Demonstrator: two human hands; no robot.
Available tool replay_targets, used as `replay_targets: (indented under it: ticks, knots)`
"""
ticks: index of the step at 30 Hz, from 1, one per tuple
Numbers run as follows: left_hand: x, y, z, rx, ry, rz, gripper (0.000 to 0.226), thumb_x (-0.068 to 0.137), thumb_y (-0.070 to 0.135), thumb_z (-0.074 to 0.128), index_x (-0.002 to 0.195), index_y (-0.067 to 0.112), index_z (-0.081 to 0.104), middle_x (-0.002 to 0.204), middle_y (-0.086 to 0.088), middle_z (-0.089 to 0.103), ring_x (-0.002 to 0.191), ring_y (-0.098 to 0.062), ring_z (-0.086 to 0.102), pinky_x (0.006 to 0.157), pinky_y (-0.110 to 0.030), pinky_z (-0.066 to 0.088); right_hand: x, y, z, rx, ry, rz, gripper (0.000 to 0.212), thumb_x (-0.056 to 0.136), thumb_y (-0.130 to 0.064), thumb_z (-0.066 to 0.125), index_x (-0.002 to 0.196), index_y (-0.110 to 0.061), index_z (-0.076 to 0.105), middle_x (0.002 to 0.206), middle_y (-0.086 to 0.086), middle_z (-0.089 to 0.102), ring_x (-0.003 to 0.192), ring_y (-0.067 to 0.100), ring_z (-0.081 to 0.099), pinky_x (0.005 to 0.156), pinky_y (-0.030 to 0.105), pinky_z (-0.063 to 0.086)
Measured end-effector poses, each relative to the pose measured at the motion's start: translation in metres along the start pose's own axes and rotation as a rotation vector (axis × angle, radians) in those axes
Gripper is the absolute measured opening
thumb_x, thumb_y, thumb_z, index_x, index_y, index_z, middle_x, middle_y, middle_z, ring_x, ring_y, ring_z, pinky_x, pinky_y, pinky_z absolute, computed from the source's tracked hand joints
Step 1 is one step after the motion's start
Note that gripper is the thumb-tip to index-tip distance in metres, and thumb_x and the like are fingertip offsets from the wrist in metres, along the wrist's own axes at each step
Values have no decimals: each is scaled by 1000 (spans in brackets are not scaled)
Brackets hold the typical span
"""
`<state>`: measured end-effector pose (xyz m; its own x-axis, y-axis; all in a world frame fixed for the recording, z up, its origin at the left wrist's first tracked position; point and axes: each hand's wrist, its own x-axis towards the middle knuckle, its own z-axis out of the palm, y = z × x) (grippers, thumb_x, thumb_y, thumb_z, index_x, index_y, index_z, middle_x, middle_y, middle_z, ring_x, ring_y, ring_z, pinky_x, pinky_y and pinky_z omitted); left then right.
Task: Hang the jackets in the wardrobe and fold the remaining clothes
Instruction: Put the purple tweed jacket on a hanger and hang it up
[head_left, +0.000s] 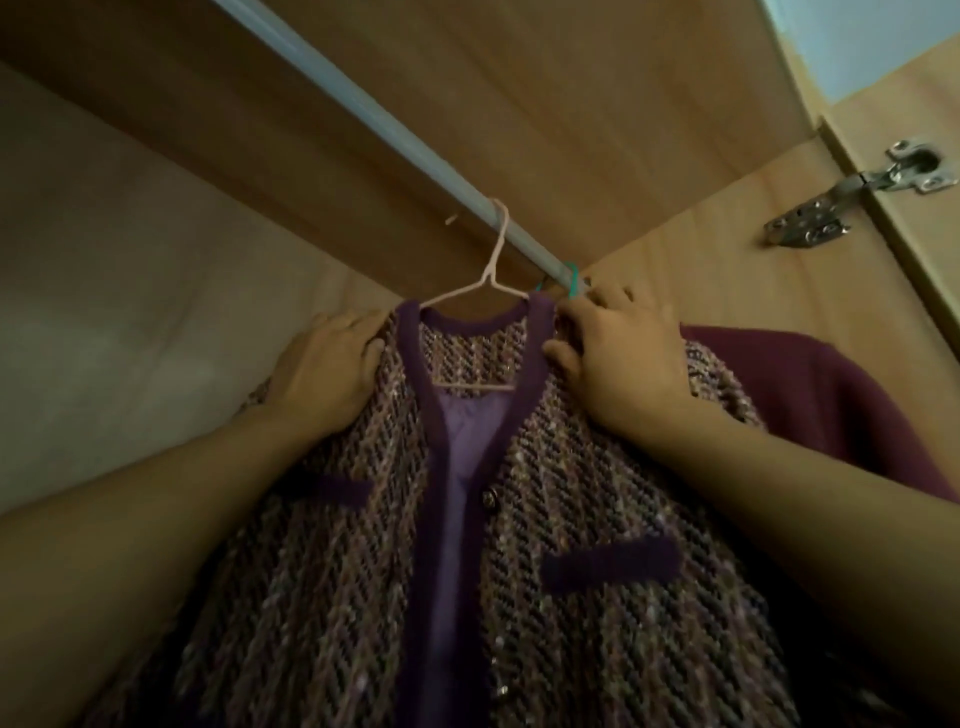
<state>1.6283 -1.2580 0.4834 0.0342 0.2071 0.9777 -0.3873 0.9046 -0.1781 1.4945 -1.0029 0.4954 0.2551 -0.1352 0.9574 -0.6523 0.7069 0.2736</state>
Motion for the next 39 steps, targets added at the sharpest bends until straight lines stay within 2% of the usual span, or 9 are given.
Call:
replay_targets:
  ticks: [3, 5, 7, 15, 20, 25, 30, 35, 39]
  knots:
    - [-7, -10, 11, 65, -148, -73, 55, 105, 35, 30, 156, 16, 23, 159, -10, 32, 141, -32, 36, 116, -44, 30, -31, 0, -1, -102, -137, -89, 73, 96, -60, 30, 154, -17, 21, 160, 9, 23, 145, 33, 21, 115, 52, 22]
    - [-17, -16, 25, 59, -219, -143, 62, 105, 44, 23, 159, 17, 10, 165, -10, 16, 150, -30, 19, 123, -44, 16, -48, 4, 1, -169, -229, -146, 79, 95, -65, 14, 158, -19, 2, 166, 6, -2, 152, 32, -5, 121, 54, 0]
    - [-24, -17, 41, 42, -270, -190, 67, 103, 53, 16, 159, 21, 0, 167, -9, 5, 153, -28, 8, 124, -44, 9, -54, 11, -1, -226, -293, -164, 83, 90, -68, 2, 157, -20, -4, 166, 5, -10, 151, 30, -15, 121, 55, -6]
    - [-39, 38, 161, -253, -515, -354, 91, 80, 75, -4, 157, 26, -11, 166, -4, -11, 153, -24, -5, 124, -47, 3, -60, 48, 0, -440, -462, -151, 91, 88, -77, 10, 157, -20, -7, 164, 6, -16, 149, 31, -23, 119, 55, -13]
    - [-63, 80, 221, -363, -477, -471, 71, 101, 56, 15, 156, 21, -13, 166, -6, -10, 153, -29, 1, 123, -49, 8, -70, 53, 9, -509, -404, -172, 99, 83, -83, 6, 157, -18, -5, 164, 10, -14, 148, 34, -23, 117, 58, -14]
    - [-111, 70, 190, -196, -629, -335, 69, 97, 63, 9, 152, 35, -25, 161, -3, -29, 150, -26, -22, 122, -47, -7, -75, 45, 6, -477, -435, -158, 103, 77, -88, 0, 157, -23, -8, 164, 12, -16, 148, 37, -23, 116, 61, -14]
    - [-192, 91, 141, -259, -651, -293, 62, 105, 48, 16, 151, 34, -22, 162, -8, -25, 150, -22, -22, 123, -41, -9, -110, 21, 5, -438, -528, -141, 106, 76, -87, 0, 156, -18, -14, 162, 15, -20, 147, 39, -26, 116, 63, -11]
    - [-281, 117, 102, -375, -735, -340, 70, 78, 78, -12, 141, 52, -23, 153, 9, -38, 146, -12, -29, 121, -35, -14, -160, 2, -12, -445, -668, -192, 110, 76, -88, 5, 152, -14, -23, 158, 19, -30, 144, 43, -30, 115, 64, -10]
    - [-339, 135, 75, -515, -970, -411, 69, 65, 94, -14, 128, 69, -24, 149, 23, -41, 140, -4, -38, 116, -31, -20, -200, -14, -32, -476, -772, -279, 109, 79, -87, 16, 151, -16, -23, 159, 19, -27, 143, 46, -28, 113, 66, -12]
